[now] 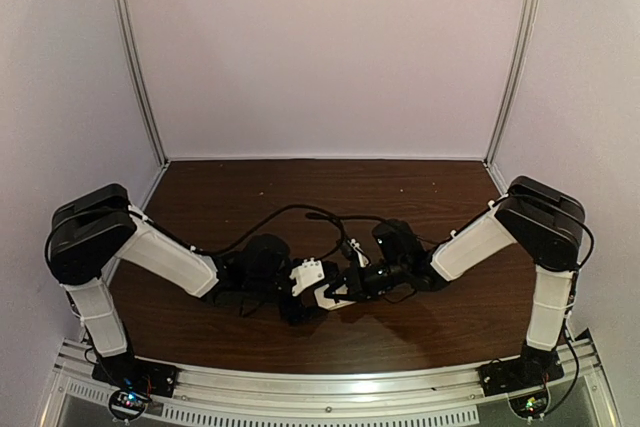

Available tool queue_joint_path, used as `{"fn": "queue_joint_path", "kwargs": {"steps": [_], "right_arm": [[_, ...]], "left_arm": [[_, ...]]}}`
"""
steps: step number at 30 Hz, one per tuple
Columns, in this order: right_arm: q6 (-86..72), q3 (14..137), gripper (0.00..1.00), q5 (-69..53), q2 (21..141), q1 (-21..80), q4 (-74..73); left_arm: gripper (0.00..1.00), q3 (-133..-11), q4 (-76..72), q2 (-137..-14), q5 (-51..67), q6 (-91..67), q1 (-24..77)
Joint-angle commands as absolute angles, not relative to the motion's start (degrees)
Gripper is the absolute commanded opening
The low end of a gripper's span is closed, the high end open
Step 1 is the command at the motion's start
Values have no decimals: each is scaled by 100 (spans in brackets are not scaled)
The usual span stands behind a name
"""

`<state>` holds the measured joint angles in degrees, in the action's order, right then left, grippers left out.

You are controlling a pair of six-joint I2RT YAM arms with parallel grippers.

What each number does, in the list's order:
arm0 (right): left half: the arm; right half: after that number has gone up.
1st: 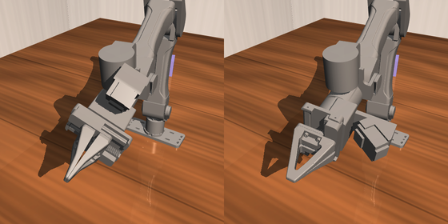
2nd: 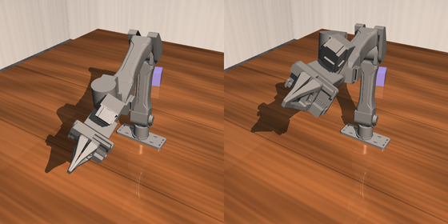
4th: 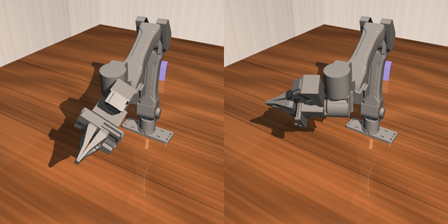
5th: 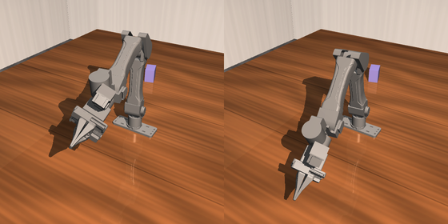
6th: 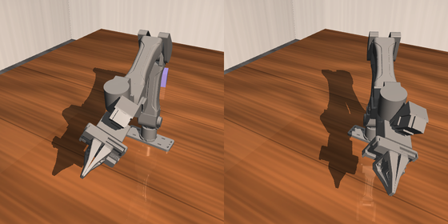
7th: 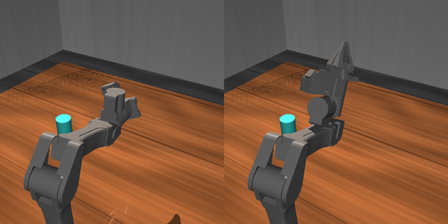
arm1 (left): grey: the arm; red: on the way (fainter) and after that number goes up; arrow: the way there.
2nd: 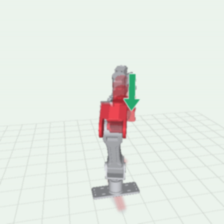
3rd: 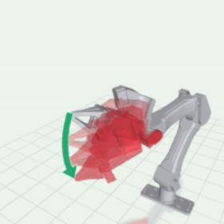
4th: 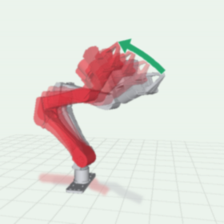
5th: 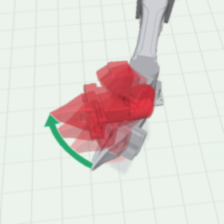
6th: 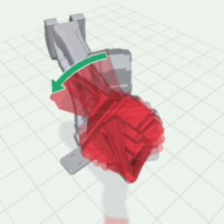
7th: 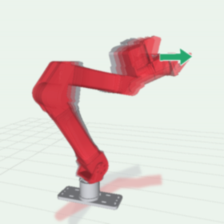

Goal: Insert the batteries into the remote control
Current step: Load the battery cover onto the remote control without the battery cover.

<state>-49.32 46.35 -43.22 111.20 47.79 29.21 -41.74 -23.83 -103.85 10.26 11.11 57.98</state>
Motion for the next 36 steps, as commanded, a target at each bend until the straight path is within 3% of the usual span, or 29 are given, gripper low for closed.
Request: {"fn": "queue_joint_path", "kwargs": {"steps": [1,21,36], "right_arm": [[-4831,4623,3,-3999,11300,4718,2523],[-4717,4604,3,-4059,11175,4632,2418],[-4450,4508,3,-3940,11153,4532,2115]], "left_arm": [[84,-4409,-2331,-10621,1037,1115,5820],[58,-4817,-1792,-10762,1220,1021,5810],[58,-5536,-739,-11199,1534,1032,5706]]}}
